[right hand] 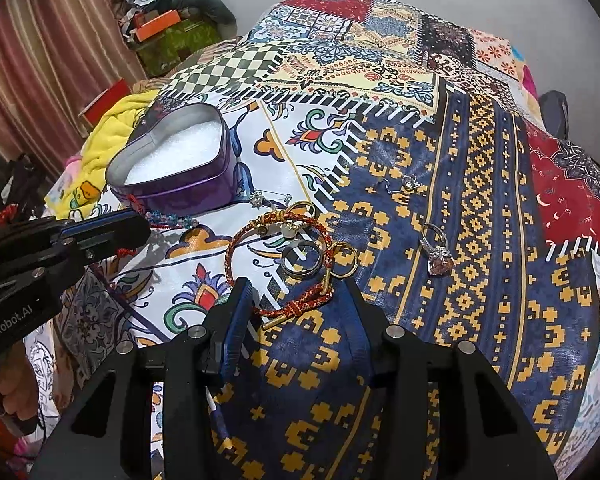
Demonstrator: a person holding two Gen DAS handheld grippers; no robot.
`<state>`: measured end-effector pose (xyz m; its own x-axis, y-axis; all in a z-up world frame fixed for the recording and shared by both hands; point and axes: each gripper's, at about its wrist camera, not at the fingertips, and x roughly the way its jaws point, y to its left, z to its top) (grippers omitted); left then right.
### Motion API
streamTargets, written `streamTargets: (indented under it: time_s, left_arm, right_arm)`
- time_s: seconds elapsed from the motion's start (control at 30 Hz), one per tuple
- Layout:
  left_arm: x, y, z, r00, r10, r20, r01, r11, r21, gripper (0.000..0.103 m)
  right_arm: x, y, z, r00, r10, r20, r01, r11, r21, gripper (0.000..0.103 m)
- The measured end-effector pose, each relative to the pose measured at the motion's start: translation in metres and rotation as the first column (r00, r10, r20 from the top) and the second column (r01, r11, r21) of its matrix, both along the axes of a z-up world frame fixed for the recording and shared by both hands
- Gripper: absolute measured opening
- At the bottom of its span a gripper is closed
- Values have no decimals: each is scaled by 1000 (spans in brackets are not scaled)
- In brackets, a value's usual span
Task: Organize jewelry
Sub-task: 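Carry both held bracelets over the purple heart tin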
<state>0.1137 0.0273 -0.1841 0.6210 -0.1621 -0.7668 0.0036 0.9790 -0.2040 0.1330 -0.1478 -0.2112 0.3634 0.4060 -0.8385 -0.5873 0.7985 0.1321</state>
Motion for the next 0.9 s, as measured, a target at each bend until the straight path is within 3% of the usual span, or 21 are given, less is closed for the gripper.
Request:
streamTargets:
  time_s: [0.13,0.5,0.9]
  left_arm:
    - [-2,-2,2,1000,-1,7,1,1000,8,6]
    - [-11,2,23,998,28,54,-29,999,16,6]
    - [-30,6,55,989,60,138,-63,998,16,6]
  right_arm:
    - [2,-2,1,999,-33,27,34,999,-20,19]
    - [-6,-17,15,997,-71,6,71,996,47,12]
    - [-15,-13,54,993,-93,77,85,991,104,8]
